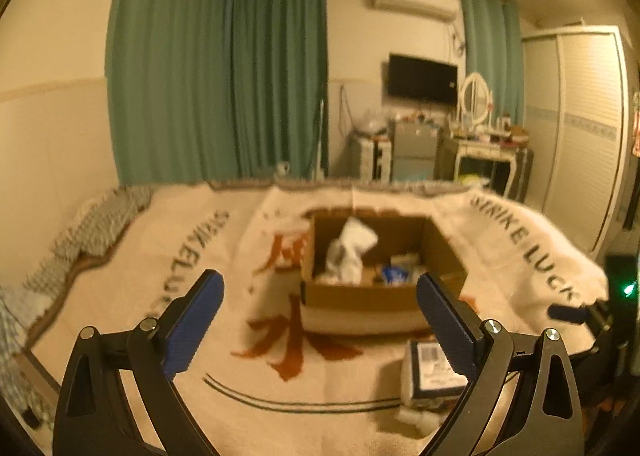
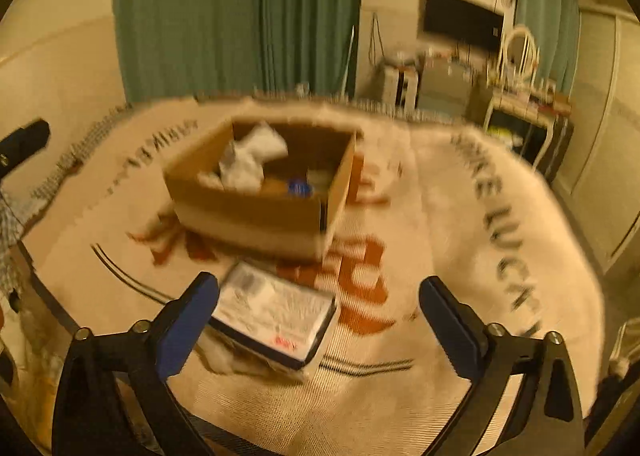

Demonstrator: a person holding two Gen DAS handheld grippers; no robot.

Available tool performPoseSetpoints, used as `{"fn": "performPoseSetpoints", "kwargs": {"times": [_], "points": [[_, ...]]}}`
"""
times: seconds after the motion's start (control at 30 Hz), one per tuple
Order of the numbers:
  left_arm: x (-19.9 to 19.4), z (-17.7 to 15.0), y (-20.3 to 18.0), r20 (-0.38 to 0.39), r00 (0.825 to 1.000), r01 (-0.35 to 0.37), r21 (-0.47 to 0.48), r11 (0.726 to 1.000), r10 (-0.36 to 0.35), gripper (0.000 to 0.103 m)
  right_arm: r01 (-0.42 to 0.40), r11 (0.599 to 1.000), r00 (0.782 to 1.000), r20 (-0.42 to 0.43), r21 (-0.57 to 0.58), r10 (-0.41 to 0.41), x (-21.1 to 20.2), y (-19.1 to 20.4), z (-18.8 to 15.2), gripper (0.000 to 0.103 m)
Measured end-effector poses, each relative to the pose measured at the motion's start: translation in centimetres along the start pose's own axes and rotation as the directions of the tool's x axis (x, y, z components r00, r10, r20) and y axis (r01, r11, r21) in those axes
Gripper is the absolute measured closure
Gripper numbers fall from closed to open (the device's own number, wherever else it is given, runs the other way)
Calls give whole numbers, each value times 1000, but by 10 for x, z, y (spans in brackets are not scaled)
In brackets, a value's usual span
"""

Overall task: Organize soft objects
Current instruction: 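Grasp the black-and-white packaged pad with the right tool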

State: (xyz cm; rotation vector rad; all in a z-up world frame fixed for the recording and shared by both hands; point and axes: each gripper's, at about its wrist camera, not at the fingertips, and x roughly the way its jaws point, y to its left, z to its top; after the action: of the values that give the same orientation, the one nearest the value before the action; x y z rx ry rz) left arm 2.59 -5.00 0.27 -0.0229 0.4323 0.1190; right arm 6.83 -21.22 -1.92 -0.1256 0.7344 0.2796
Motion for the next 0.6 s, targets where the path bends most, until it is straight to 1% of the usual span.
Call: {"fn": "performPoseSetpoints", "kwargs": {"times": [0.07,0.17,0.27,0.37,0.47,0.6], "points": [[15,-14,-3,-43,999,-2,-2,1000,2,4,-11,1000,998,-63,12,12,29,1,-12,7],[36,-36,-6,-105,994,-21,4,1000,21,4,-23,999,991,-133,31,27,65,1,-26,14],[51,-51,-8,-148,988,-28,23,999,31,4,-32,996,981,-187,83,47,89,-3,-32,15],[60,-60,-6,-174,984,-37,23,999,40,4,-41,993,973,-221,113,66,104,-4,-40,15],[63,-65,-3,-186,982,-41,12,999,42,4,-38,994,970,-234,98,60,110,2,-42,15],[62,-71,2,-204,978,-35,4,999,35,4,-56,993,969,-236,102,78,116,10,-45,16]]}}
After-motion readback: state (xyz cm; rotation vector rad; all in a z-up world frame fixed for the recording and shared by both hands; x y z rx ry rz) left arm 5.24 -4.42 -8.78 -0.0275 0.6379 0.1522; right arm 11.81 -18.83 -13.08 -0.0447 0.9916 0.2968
